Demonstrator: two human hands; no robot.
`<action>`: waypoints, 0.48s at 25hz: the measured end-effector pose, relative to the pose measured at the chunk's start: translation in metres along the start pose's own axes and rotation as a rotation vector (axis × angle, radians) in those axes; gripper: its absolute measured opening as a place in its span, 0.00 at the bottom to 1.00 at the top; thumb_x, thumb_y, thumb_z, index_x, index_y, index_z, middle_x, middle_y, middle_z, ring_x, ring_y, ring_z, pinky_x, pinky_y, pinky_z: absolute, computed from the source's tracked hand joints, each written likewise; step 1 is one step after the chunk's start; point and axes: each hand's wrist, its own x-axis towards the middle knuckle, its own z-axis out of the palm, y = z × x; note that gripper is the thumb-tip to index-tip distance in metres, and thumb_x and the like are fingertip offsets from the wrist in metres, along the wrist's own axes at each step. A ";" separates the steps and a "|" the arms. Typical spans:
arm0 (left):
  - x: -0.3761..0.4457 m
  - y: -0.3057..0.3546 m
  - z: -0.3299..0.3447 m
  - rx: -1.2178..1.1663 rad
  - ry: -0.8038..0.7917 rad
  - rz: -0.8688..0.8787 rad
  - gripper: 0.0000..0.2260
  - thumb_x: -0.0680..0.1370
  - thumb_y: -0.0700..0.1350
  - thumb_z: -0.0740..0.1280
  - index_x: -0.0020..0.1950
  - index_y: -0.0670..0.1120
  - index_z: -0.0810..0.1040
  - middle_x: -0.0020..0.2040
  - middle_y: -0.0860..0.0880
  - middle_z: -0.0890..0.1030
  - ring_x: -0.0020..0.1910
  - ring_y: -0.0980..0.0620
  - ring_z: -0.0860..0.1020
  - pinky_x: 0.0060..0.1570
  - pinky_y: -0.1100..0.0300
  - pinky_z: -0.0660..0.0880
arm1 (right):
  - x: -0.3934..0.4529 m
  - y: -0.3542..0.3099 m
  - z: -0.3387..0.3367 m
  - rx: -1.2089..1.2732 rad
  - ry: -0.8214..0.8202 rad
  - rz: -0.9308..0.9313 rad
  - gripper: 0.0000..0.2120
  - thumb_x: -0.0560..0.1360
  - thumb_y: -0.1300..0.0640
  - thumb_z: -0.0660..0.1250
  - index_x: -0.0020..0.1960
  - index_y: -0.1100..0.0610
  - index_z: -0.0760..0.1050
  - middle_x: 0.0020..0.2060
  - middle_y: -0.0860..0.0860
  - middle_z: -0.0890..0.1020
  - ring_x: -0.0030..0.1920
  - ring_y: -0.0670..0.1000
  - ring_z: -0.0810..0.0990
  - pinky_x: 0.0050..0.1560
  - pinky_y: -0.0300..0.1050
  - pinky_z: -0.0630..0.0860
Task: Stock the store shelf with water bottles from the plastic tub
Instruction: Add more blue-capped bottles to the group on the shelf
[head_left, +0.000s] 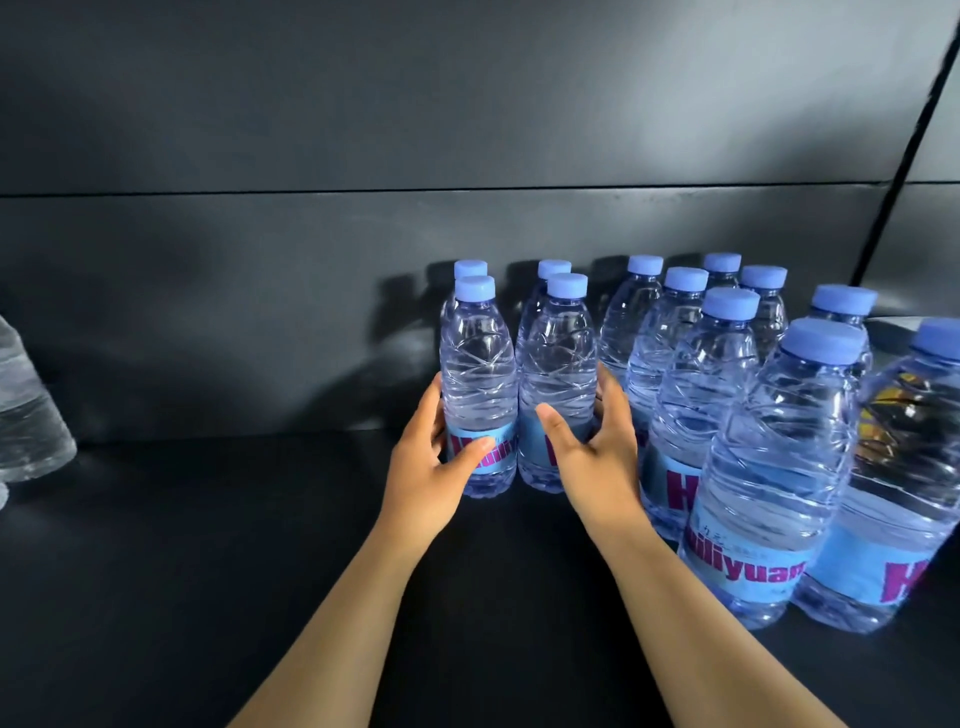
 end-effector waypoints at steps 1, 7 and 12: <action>0.000 -0.001 0.000 0.007 -0.007 0.006 0.32 0.74 0.36 0.69 0.75 0.50 0.62 0.66 0.56 0.75 0.63 0.62 0.74 0.58 0.70 0.72 | 0.001 0.002 0.000 0.012 -0.006 -0.001 0.32 0.74 0.56 0.69 0.74 0.48 0.59 0.62 0.37 0.64 0.60 0.33 0.62 0.54 0.17 0.58; 0.000 -0.003 -0.001 0.025 -0.018 0.004 0.31 0.75 0.36 0.69 0.75 0.50 0.61 0.67 0.55 0.75 0.64 0.60 0.74 0.62 0.66 0.72 | 0.001 0.005 0.002 0.034 -0.005 -0.006 0.32 0.75 0.57 0.69 0.75 0.49 0.58 0.62 0.37 0.63 0.58 0.29 0.62 0.48 0.12 0.56; -0.001 -0.001 0.000 0.051 -0.025 -0.008 0.31 0.76 0.37 0.67 0.75 0.52 0.60 0.67 0.55 0.74 0.65 0.61 0.73 0.64 0.61 0.71 | -0.002 0.003 0.004 -0.001 -0.011 -0.024 0.33 0.76 0.55 0.67 0.76 0.50 0.56 0.69 0.43 0.62 0.65 0.35 0.60 0.65 0.31 0.57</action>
